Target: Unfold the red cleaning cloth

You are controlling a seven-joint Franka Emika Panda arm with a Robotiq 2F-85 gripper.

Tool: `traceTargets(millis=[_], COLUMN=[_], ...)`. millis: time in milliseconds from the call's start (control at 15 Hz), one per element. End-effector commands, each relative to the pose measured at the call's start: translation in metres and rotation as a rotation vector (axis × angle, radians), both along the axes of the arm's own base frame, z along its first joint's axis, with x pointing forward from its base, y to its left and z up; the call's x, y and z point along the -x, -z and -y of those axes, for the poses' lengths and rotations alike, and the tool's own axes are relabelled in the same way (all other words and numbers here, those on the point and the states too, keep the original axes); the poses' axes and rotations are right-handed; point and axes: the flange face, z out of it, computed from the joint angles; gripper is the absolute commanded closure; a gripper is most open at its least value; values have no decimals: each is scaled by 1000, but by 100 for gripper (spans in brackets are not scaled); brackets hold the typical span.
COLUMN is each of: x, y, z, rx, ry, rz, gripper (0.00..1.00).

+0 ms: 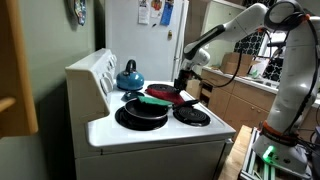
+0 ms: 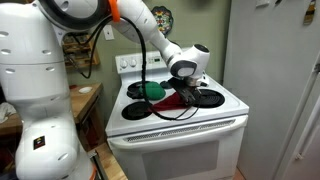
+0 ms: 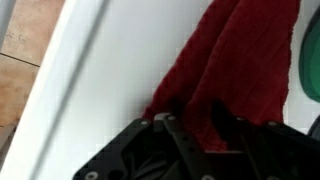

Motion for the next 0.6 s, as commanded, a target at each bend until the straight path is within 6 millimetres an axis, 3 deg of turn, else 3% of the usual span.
traceTargets(millis=[0, 200, 533], x=[1, 0, -9], y=[3, -4, -39], z=[6, 2, -30], rx=[-7, 6, -11], ry=[2, 4, -39], rz=[-15, -6, 60], gripper=[92, 100, 99])
